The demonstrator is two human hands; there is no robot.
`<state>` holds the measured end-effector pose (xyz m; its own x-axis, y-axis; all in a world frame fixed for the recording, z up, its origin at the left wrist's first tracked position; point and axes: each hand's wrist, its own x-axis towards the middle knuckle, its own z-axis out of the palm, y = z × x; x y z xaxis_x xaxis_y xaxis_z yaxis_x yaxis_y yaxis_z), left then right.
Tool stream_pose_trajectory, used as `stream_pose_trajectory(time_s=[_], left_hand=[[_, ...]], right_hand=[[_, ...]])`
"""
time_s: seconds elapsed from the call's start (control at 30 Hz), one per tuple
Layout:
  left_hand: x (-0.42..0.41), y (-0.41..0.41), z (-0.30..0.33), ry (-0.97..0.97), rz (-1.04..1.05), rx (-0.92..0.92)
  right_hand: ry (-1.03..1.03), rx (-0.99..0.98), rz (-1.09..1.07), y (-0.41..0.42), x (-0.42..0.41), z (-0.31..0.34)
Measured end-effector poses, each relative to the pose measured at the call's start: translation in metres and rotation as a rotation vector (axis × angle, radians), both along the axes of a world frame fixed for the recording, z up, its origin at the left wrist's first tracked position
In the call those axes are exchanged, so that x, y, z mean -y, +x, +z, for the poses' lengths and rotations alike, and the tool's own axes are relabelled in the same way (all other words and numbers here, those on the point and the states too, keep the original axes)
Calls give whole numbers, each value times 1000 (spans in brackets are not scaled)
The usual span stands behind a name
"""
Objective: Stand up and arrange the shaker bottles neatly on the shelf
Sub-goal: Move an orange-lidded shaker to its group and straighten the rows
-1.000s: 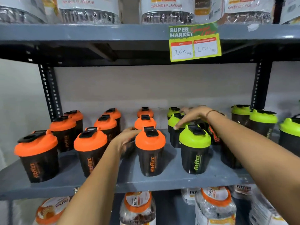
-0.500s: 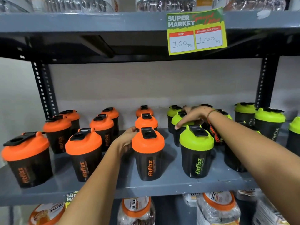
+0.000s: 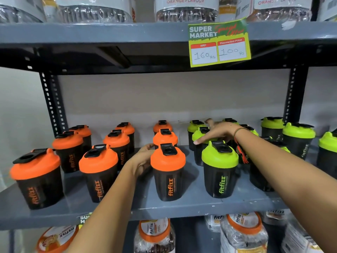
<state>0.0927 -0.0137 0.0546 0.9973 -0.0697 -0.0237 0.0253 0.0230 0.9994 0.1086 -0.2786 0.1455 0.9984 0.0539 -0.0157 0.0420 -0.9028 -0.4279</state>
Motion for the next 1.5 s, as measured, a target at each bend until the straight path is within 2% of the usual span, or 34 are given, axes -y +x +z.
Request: stream_pose_trajectory(time_s=[0.13,0.27,0.37,0.47,0.6,0.7,0.73,0.8,0.87,0.93,1.07,1.17,1.3,1.5], left_hand=[[-4,-15,8,-95,95,52],[0,-45,36,-161,262,135],[10,-75,66,-160,461,297],[33,-105,87,-64,601,529],[98,-153,86,-2,515,826],[169,-182,46,94,189,764],[192,-188,29,181,87,716],[230,-190,-1,413,18,661],[253,-183,-19,631,59,582],[266,-171,-31,722,87,480],[283,-150,-38,724,143,344],[287,-135,-39,686,242,321],[288,-124,-40,682,264,302],[292,-116,-45,715,338,342]], right_hand=[[128,162,-26,-25,14,12],[407,511,-120,-61,43,29],[538,752,-189,-95,71,34],[629,836,-252,-124,100,23],[735,815,-312,-130,137,-4],[767,745,-333,-115,155,-19],[793,723,-319,-107,159,-23],[831,659,-283,-88,166,-29],[867,591,-234,-65,173,-37],[893,541,-205,-39,182,-49],[863,383,-204,-2,189,-71],[847,283,-108,9,188,-86],[827,204,38,25,185,-102],[1030,20,84,25,172,-103]])
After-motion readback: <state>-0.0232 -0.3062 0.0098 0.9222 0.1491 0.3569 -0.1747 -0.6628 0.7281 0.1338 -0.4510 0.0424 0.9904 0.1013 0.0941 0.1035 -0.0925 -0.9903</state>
